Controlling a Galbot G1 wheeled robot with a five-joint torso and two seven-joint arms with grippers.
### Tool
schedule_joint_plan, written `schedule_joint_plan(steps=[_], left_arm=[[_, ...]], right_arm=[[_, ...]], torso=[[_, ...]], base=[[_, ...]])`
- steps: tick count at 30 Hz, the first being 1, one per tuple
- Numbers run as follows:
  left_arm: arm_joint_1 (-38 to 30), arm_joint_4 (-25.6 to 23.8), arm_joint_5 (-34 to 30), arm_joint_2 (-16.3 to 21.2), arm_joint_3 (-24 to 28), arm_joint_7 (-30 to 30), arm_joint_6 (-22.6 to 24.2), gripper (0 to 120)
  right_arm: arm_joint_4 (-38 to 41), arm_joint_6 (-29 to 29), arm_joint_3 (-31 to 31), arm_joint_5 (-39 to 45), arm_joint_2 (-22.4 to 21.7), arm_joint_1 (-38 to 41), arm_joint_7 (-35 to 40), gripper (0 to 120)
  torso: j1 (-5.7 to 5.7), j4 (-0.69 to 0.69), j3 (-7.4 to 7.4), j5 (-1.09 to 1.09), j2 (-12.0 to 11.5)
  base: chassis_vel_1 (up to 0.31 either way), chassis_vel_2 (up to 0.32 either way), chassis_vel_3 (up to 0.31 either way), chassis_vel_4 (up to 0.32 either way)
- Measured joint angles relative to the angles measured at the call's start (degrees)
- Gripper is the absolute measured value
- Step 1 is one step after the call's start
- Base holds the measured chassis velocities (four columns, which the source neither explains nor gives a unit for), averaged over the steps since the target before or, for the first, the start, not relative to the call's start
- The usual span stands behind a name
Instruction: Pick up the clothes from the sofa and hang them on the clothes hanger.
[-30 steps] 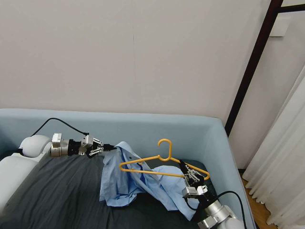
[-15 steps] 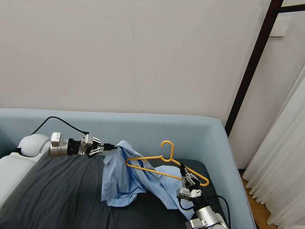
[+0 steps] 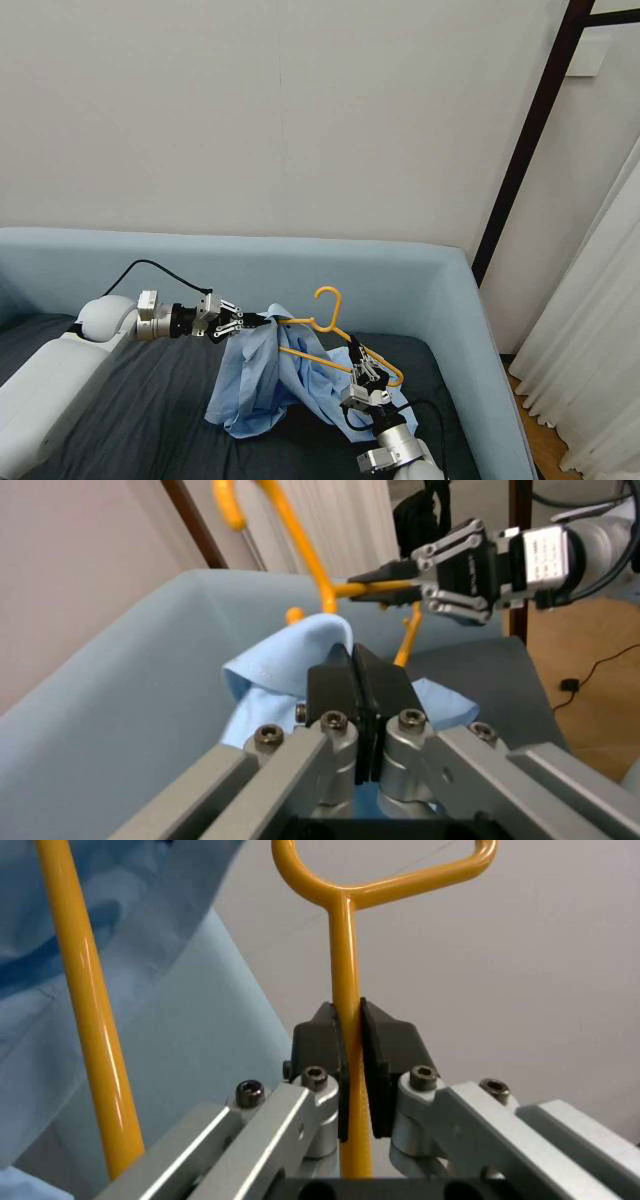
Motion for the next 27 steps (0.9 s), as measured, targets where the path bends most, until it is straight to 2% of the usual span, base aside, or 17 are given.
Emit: schedule_joint_plan(steps=[7,11,16,23,27], left_arm=[[1.3,-1.0,0.5,-1.4,0.0,0.0,0.0,0],[3.8,-2.5,1.5,-2.5,-0.2,0.0,-0.3,0],[4.9,-1.9,2.7,-3.6,-0.4,0.0,-1.2,0],[2.9,-0.6,2.1,-3.9,-0.4,-0.3,-1.6,0],[2.1,-0.4,1.6,-3.4,-0.3,-0.3,-1.5,0]], right_arm=[[-1.5,-0.4,-0.2,0.1,1.2,1.3,0.0,4],[-3.0,-2.7,-0.8,4.0,1.8,3.3,-0.1,4],[-3.3,-3.7,-0.7,6.2,1.8,5.0,-0.5,4],[-3.5,0.1,0.8,4.4,1.2,4.7,-1.6,4],[-5.2,4.3,2.8,-1.5,1.2,3.9,-2.0,4]], torso=[[0.0,0.0,0.0,0.0,0.0],[0.0,0.0,0.0,0.0,0.0],[0.0,0.0,0.0,0.0,0.0],[0.0,-0.01,0.0,0.0,0.0],[0.0,-0.01,0.0,0.01,0.0]], base=[[0.0,0.0,0.0,0.0],[0.0,0.0,0.0,0.0],[0.0,0.0,0.0,0.0],[0.0,0.0,0.0,0.0],[0.0,0.0,0.0,0.0]])
